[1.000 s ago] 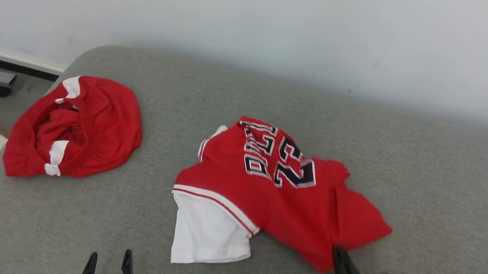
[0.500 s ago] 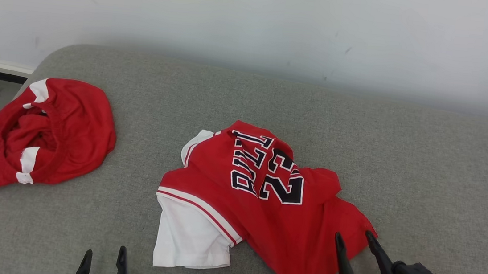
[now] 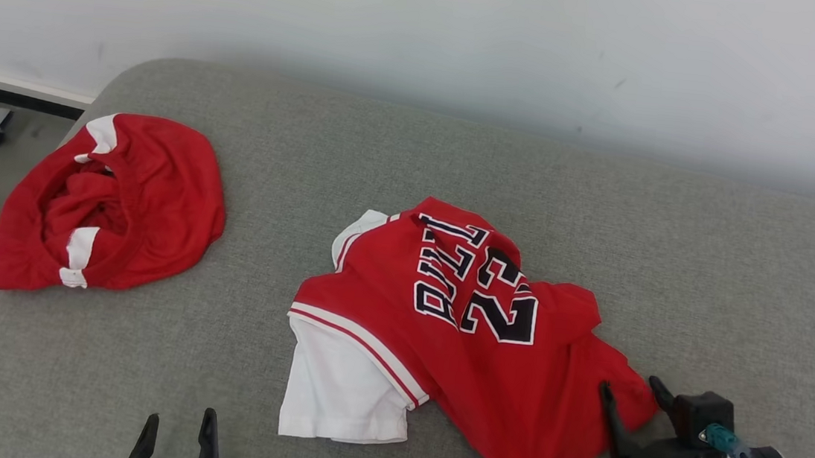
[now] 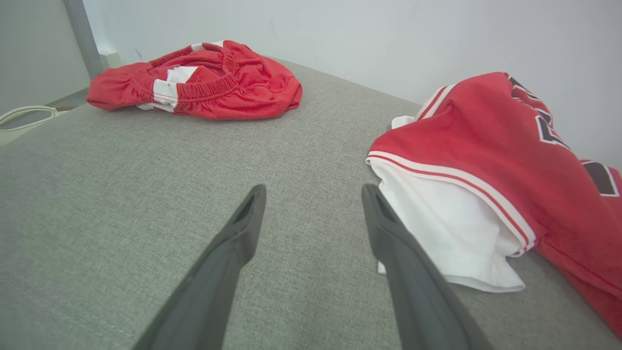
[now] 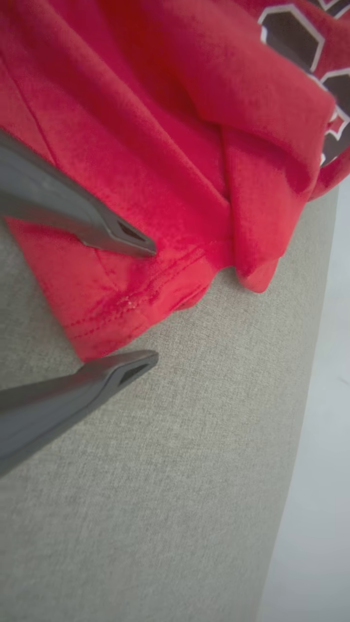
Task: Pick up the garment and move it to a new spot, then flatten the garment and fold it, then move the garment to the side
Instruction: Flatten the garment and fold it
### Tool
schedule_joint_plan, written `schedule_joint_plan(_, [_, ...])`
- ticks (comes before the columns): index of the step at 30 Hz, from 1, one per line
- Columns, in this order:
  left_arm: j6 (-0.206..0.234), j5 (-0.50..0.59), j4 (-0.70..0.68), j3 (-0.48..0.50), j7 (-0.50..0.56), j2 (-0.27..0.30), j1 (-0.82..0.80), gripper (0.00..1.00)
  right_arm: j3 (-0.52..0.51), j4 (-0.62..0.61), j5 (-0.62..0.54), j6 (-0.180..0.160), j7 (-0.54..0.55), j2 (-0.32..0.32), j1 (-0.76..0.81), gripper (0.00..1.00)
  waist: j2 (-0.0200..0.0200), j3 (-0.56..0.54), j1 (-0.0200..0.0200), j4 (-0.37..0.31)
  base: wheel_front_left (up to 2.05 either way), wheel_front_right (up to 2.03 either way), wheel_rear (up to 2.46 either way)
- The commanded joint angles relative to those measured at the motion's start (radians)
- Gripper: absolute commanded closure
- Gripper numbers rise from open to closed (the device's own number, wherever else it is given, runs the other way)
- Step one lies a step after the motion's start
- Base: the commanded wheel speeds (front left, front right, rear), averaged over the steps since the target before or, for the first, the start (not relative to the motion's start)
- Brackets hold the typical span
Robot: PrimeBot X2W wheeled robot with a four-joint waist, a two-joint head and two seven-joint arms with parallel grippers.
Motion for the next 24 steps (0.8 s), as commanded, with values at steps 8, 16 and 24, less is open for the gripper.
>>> schedule_joint_plan(8, [0.004, -0.005, -0.011, 0.012, -0.002, 0.001, -0.001, 0.00, 0.013, -0.044, -0.002, 0.002, -0.002, -0.008, -0.010, 1.00, -0.0001, 0.010, -0.0001, -0.004, 0.00, 0.00, 0.00])
schedule_joint_plan(16, [0.010, -0.013, -0.015, 0.013, -0.002, 0.001, -0.022, 0.00, -0.053, -0.144, -0.035, 0.002, -0.002, -0.025, -0.073, 1.00, -0.0001, 0.018, -0.0001, -0.041, 0.00, 0.00, 0.00])
schedule_joint_plan(24, [0.006, -0.016, -0.005, 0.018, -0.002, 0.001, -0.012, 0.00, -0.106, -0.269, -0.037, 0.002, -0.002, -0.008, -0.036, 1.00, -0.0001, 0.003, -0.0001, -0.073, 0.00, 0.00, 0.00])
